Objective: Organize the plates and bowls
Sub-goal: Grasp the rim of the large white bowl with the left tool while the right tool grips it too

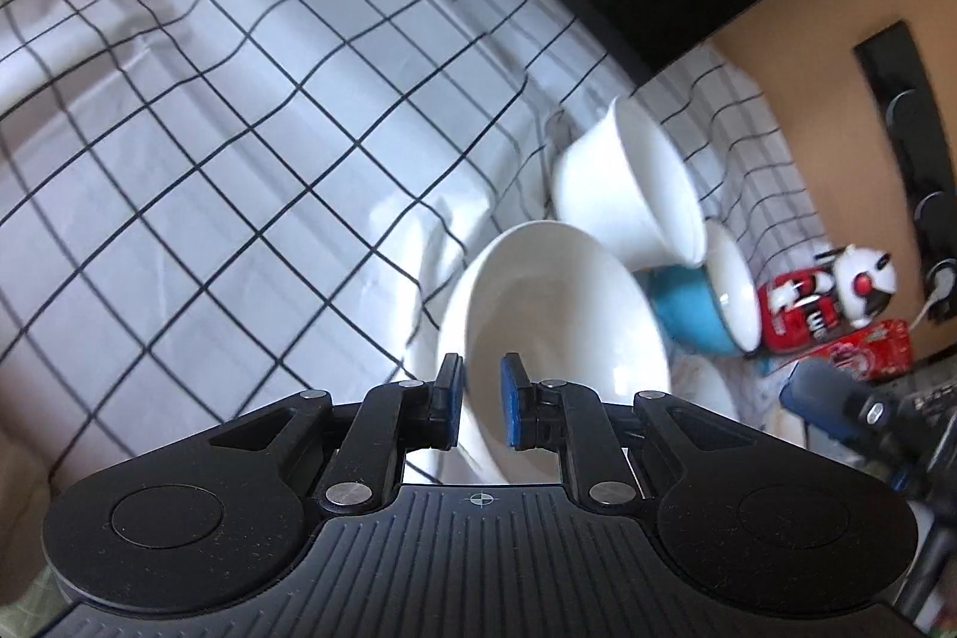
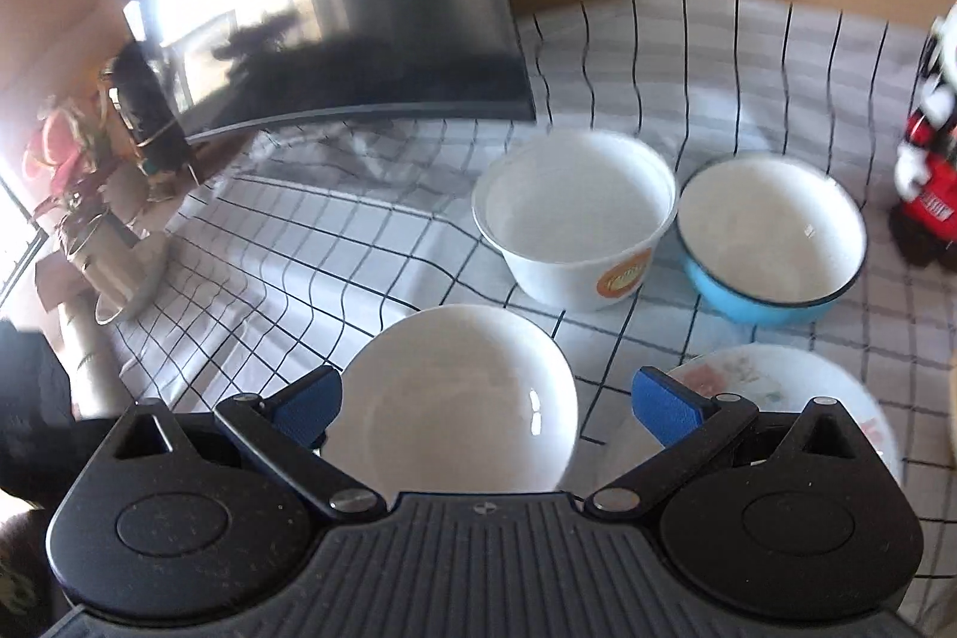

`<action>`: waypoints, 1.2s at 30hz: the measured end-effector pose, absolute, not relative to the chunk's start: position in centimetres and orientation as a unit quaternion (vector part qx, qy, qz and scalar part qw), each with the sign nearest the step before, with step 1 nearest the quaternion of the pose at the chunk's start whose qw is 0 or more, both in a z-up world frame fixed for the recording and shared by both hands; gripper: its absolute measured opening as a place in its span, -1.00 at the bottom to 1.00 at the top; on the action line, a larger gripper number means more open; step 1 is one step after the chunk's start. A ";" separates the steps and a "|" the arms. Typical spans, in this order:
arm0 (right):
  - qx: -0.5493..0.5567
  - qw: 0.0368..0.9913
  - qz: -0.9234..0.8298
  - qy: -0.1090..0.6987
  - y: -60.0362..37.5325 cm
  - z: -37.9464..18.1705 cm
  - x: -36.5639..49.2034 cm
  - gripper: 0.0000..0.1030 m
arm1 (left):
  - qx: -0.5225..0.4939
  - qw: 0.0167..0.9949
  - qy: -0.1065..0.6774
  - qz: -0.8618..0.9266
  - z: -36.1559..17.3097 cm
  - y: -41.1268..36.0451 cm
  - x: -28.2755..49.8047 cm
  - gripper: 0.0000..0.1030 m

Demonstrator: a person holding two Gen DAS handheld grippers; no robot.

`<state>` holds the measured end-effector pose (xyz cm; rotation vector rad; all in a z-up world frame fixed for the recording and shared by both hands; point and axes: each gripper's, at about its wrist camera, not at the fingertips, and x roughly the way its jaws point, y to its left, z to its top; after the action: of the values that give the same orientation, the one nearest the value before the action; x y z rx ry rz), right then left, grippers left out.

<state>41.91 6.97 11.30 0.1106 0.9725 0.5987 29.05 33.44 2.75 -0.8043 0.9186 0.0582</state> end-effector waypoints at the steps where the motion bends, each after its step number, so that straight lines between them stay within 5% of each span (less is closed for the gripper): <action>1: 0.060 0.835 0.284 0.468 6.9 11.1 42.6 1.00 | -0.372 0.818 0.438 0.029 2.4 33.4 29.5 -0.71; 21: 0.032 0.668 0.392 0.633 12.7 0.8 52.3 1.00 | -0.405 0.785 0.462 0.085 -2.0 29.1 30.4 -0.57; 30: -0.052 0.636 0.434 0.636 14.3 -0.2 51.5 1.00 | -0.400 0.792 0.447 0.115 -1.7 28.5 30.3 -0.62; 36: -0.003 0.620 0.438 0.651 13.3 -0.5 52.8 1.00 | -0.353 0.806 0.456 0.129 -1.0 26.8 31.0 -0.60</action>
<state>52.81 13.34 -0.55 -0.0065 1.4958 1.0068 31.01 26.76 -1.04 -0.7558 0.9767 0.2761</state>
